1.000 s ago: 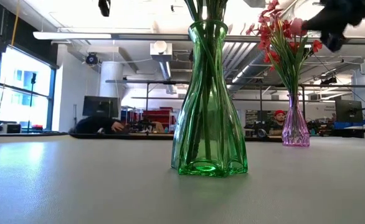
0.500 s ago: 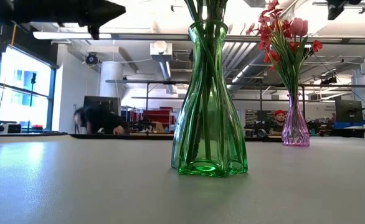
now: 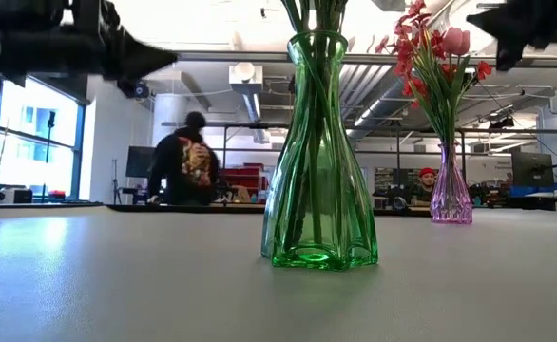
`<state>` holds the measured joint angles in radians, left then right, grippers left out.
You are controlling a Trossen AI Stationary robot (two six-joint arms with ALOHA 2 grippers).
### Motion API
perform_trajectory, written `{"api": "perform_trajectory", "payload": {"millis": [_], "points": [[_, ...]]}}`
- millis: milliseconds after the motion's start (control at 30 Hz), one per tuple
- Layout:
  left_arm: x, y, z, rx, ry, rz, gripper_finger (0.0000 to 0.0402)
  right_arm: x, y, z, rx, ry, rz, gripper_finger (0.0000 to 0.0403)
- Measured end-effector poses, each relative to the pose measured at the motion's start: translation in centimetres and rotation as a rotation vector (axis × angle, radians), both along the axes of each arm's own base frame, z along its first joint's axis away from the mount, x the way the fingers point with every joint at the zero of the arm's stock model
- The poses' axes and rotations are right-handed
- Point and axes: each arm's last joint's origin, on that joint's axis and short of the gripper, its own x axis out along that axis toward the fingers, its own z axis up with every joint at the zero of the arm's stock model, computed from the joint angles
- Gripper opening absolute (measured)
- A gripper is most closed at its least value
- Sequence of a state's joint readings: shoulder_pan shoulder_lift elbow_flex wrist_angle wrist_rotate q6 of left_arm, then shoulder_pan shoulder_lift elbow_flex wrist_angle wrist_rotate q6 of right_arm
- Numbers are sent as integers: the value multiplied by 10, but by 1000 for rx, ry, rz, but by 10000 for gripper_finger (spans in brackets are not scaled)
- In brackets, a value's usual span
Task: Sort flowers into vase by color
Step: Return to Home Position
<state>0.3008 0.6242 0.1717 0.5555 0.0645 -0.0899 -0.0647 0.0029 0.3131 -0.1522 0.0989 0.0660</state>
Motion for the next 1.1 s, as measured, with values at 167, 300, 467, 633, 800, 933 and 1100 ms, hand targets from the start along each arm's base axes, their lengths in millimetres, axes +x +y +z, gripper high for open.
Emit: {"api": "perform_trajectory", "payload": {"millis": [167,300,467,633,800,933,1100], "points": [[-3,0,-20,-29,45,19,0,10,-1,-22,52,58,8,0],[-5,-2,-30,-53,62,-7,0,15,-1,-32,67,46,11,0],[-10,-3,-37,-42,29,-3,0,22,-1,-45,70,-20,15,0],[-15,-4,-38,-40,-7,10,0,24,-1,-50,69,-28,16,0],[-15,-4,-40,-21,21,12,0,25,-1,-53,66,-2,14,0],[-15,-5,-40,-14,31,-1,0,25,-1,-53,64,-2,14,0],[-15,-5,-42,-8,53,-10,0,25,-2,-55,65,15,13,0]]}}
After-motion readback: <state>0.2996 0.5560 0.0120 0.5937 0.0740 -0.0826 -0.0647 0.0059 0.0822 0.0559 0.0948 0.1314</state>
